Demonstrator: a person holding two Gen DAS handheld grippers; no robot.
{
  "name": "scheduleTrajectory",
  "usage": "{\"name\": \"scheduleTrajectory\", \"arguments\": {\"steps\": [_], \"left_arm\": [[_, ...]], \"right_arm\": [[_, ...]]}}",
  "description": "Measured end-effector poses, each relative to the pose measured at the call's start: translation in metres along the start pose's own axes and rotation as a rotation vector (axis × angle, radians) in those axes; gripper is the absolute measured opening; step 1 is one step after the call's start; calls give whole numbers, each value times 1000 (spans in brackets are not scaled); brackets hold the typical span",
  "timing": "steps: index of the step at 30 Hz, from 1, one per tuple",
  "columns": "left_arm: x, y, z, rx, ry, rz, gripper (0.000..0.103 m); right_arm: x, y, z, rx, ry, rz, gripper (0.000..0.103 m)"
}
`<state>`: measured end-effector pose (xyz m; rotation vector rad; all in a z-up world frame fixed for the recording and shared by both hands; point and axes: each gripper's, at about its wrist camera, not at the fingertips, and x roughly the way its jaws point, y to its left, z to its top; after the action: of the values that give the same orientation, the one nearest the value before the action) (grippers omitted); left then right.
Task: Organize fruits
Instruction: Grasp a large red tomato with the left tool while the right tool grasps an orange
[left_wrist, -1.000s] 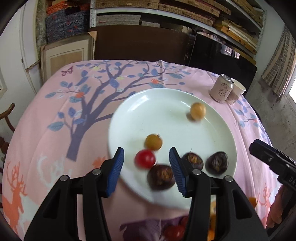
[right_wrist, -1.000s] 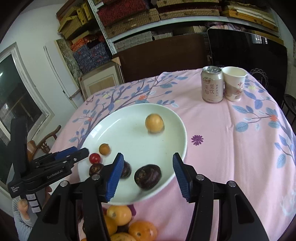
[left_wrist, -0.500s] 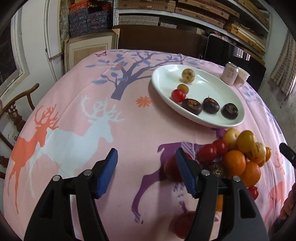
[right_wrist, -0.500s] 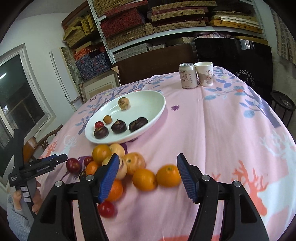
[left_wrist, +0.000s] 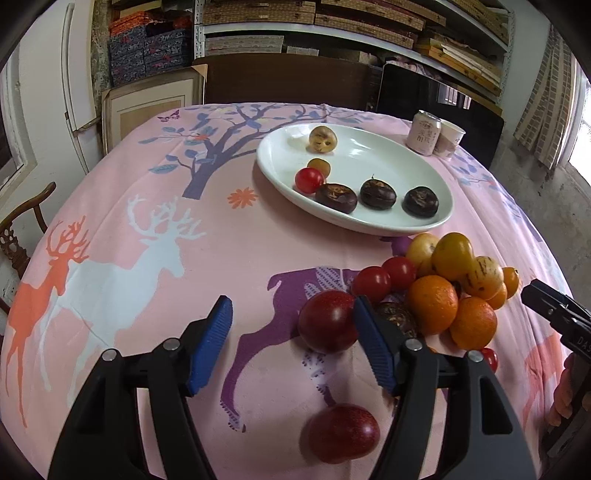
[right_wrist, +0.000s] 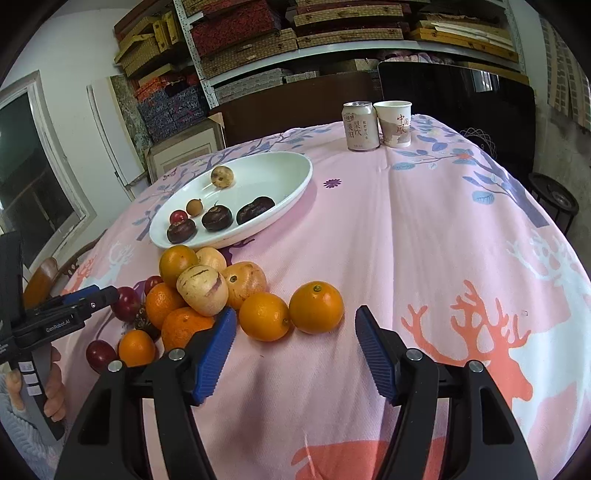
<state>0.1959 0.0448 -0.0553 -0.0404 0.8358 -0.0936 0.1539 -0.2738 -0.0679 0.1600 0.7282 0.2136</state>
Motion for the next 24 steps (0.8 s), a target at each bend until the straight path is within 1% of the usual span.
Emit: {"name": "scheduleTrajectory", "arguments": {"steps": [5, 8, 13, 17, 20, 23, 24], "left_arm": [[-3, -5, -1, 14, -5, -31, 66], [2, -7, -2, 31, 9, -8, 66], [14, -9, -4, 45, 47, 23, 66], [21, -5, -1, 27, 63, 25, 66], [26, -1, 1, 9, 78, 23, 56], [29, 1, 1, -6, 90, -14, 47], [28, -1, 1, 2, 85, -19, 42]], "right_arm": [[0, 1, -1, 1, 0, -9, 68], [-2, -4, 1, 22, -10, -7, 68], [-1, -10, 1, 52, 2, -3, 68], [0, -10, 1, 53, 5, -6, 68], [1, -10, 1, 52, 12, -8, 68], [4, -10, 1, 57, 21, -13, 68], [6, -10, 1, 60, 25, -14, 68]]}}
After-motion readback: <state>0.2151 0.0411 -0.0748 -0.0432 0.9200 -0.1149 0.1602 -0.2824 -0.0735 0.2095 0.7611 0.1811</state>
